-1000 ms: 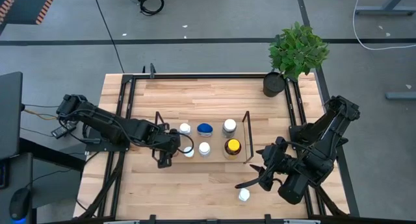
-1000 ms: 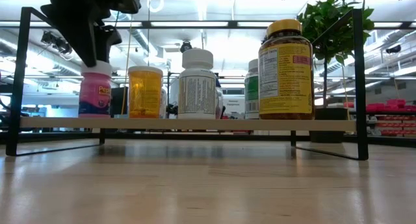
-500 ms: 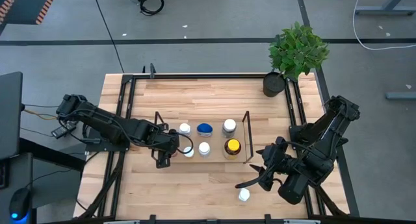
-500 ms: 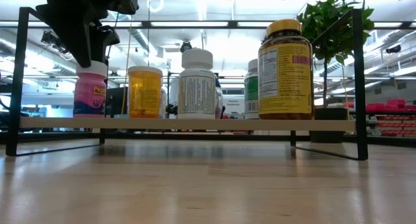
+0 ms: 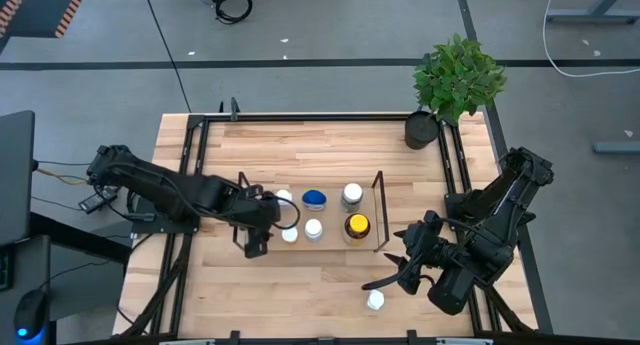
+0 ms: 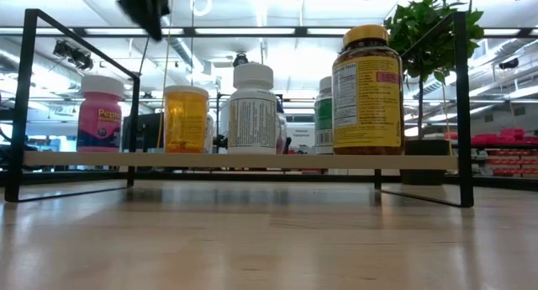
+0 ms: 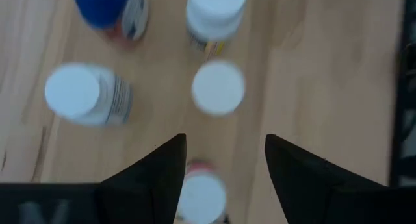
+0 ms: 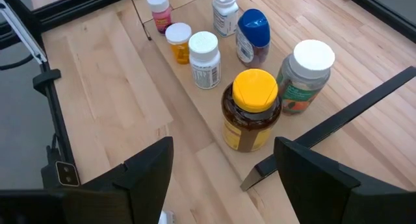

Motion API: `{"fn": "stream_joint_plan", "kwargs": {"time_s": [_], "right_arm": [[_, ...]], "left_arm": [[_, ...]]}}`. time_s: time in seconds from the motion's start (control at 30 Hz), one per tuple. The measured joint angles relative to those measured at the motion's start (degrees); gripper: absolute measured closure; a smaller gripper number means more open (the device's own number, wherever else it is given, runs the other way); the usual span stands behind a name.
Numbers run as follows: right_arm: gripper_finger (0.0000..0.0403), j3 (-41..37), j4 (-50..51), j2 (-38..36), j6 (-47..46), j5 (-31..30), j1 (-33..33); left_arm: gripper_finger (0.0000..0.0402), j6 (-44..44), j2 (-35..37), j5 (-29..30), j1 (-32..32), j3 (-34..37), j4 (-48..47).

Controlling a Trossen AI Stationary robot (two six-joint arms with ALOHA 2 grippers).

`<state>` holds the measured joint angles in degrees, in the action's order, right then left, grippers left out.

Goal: Pick and place medicine bottles onto shelf by color
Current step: Put the white and blue medicine bottle on the shelf

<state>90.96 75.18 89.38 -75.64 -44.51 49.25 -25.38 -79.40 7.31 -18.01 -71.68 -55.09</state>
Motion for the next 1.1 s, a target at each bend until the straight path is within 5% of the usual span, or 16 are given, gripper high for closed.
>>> {"fn": "stream_joint_plan", "kwargs": {"time_s": [0.27,0.6,0.87,1.1], "right_arm": [[0.0131,0.0,-3.9,0.0,1.8,9.6,1.2],[0.0131,0.0,-4.3,1.3,-4.8,10.8,5.9],[0.0131,0.0,-13.7,9.1,-8.7,19.1,6.6],[0.0131,0.0,-14.7,17.1,-21.5,27.3,6.7]], "left_arm": [[0.0187,-1.1,-0.1,2.5,-1.5,-5.8,3.9],[0.0204,-2.6,-0.8,2.6,-4.1,-6.0,22.7],[0.0209,-2.0,-1.7,2.8,-6.5,-6.0,25.0],[0.0216,-2.0,-1.7,2.8,-8.4,-6.0,25.2]]}}
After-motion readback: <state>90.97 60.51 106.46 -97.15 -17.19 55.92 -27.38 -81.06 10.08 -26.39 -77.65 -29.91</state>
